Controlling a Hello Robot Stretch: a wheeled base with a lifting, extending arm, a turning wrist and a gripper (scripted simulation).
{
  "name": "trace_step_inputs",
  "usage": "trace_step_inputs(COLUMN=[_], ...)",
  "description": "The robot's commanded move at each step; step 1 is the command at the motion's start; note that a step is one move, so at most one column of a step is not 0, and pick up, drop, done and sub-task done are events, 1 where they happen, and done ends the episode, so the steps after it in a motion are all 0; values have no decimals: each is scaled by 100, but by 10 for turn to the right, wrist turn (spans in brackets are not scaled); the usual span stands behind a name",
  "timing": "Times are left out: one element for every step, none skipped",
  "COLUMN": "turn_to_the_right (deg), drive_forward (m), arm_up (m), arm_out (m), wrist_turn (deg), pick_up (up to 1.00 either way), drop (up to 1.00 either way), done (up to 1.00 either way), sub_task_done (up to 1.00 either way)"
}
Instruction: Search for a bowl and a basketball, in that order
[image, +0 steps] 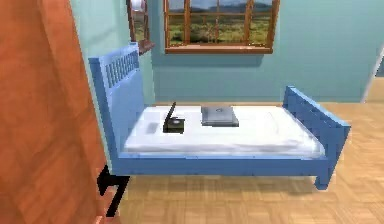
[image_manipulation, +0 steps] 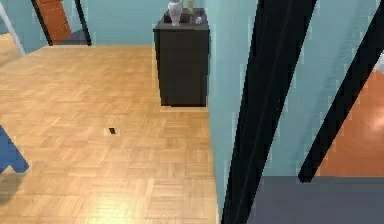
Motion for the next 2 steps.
trace_step_inputs(turn_to_the_right=[450,210], drive_forward=[0,0], arm_up=[0,0], arm_out=[0,0], wrist_turn=[0,0], pick_up=[0,0], drop=[0,0], done=[0,0], sub_task_done=[0,0])
